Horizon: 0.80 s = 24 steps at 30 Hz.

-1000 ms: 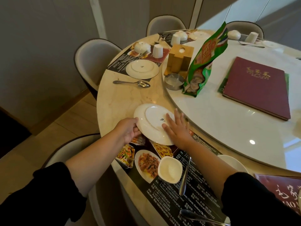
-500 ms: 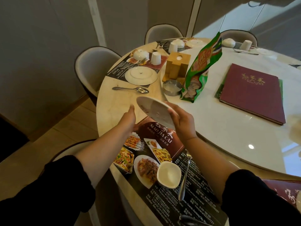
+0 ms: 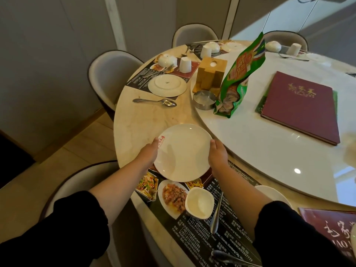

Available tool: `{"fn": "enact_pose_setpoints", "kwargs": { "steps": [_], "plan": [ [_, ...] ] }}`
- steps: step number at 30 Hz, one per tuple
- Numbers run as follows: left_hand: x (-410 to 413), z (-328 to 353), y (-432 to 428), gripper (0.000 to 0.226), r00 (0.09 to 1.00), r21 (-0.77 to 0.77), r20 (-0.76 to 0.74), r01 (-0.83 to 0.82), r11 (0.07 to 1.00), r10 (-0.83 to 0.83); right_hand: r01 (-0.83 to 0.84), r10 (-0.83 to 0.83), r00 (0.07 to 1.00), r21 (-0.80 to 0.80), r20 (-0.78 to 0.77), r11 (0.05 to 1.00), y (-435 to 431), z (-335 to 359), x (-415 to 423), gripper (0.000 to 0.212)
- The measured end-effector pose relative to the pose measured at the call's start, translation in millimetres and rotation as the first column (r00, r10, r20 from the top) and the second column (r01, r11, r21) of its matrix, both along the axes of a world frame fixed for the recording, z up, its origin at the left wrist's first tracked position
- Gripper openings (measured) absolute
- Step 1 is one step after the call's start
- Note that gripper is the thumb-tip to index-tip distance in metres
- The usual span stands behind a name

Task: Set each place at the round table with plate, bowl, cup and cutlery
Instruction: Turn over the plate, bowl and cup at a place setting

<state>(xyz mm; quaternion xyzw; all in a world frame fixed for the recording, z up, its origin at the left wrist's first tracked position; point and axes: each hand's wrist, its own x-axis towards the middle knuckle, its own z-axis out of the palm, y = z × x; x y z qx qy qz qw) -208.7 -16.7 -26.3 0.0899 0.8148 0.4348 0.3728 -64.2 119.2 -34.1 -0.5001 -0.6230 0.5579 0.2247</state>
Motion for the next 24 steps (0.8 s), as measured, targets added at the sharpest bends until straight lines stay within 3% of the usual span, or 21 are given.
{"fn": "enact_pose_setpoints", "kwargs": {
  "steps": [6, 14, 18, 21, 24],
  "plan": [
    [-2.4, -4.2, -9.5, 0.069, 0.999, -0.084, -0.029, 0.025, 0.996, -0.027, -0.161, 0.132, 0.958, 0.095, 0.256, 0.982, 14.8, 2.0, 9.5, 0.032],
    [0.5, -8.4, -12.8, 0.067, 0.998, -0.057, -0.043, 0.051, 0.997, -0.053, -0.296, 0.231, 0.890, 0.114, 0.393, 0.948, 20.6, 0.4, 20.1, 0.033],
    [9.7, -12.6, -17.4, 0.058, 0.998, -0.019, -0.064, 0.017, 1.000, -0.018, -0.457, 0.303, 0.843, 0.295, 0.446, 0.839, 6.9, 18.3, 36.0, 0.021],
    [25.5, -13.6, -23.4, 0.052, 0.992, 0.023, -0.105, -0.073, 0.997, 0.074, -0.528, 0.363, 0.825, 0.363, 0.433, 0.768, -19.0, 31.6, 58.6, 0.039],
    [43.6, -18.2, -31.6, 0.051, 0.979, 0.075, -0.141, -0.137, 0.988, 0.146, -0.677, 0.545, 0.726, 0.294, 0.420, 0.675, -50.1, 43.7, 87.2, 0.060]
  ]
}}
